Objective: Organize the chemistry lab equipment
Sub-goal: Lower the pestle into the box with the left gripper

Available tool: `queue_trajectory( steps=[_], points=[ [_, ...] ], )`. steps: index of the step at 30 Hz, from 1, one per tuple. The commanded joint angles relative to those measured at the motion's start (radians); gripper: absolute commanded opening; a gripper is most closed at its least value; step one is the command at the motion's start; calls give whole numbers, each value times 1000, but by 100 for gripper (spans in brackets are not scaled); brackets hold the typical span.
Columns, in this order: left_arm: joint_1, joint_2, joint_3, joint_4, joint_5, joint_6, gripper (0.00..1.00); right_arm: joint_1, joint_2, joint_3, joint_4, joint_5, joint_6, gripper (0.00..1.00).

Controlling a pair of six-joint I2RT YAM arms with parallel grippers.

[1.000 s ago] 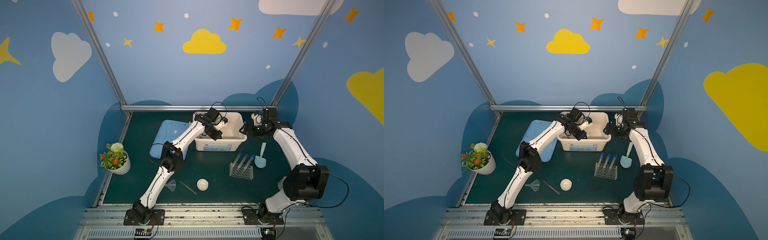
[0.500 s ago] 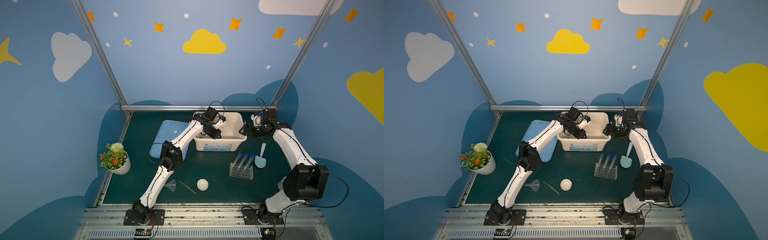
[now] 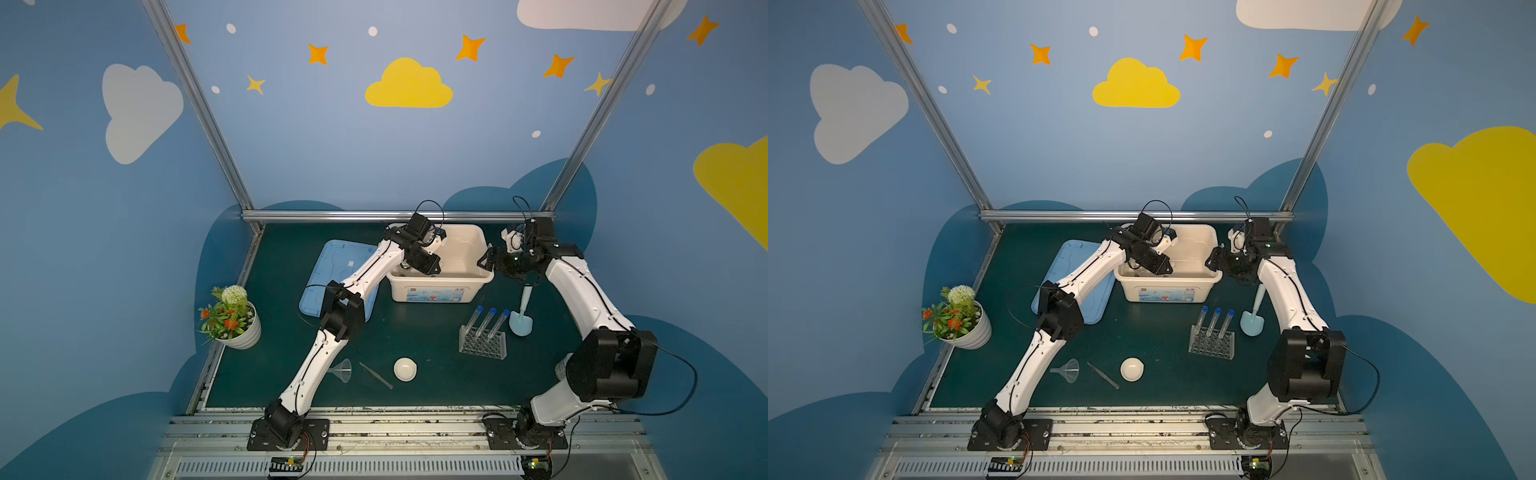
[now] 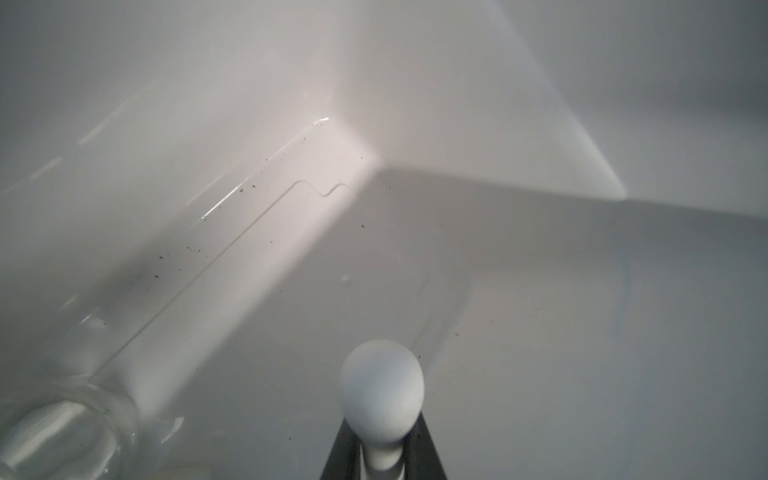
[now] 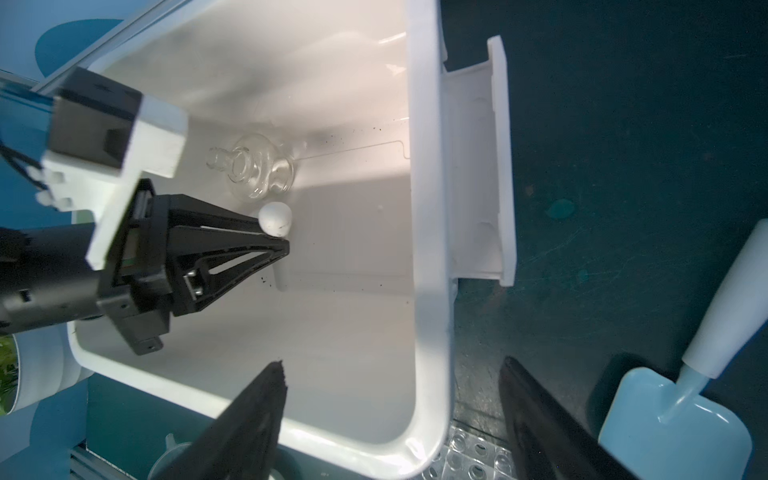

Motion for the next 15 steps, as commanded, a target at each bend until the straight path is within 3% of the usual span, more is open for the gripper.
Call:
queue_trajectory(
  steps=[1, 15],
  points=[
    [-3, 32, 19, -7, -25, -23, 8, -6, 11, -6, 2, -21, 9, 80],
    [-40, 65, 20, -66, -73, 40, 8, -4, 49, 6, -7, -64, -11, 75]
  ],
)
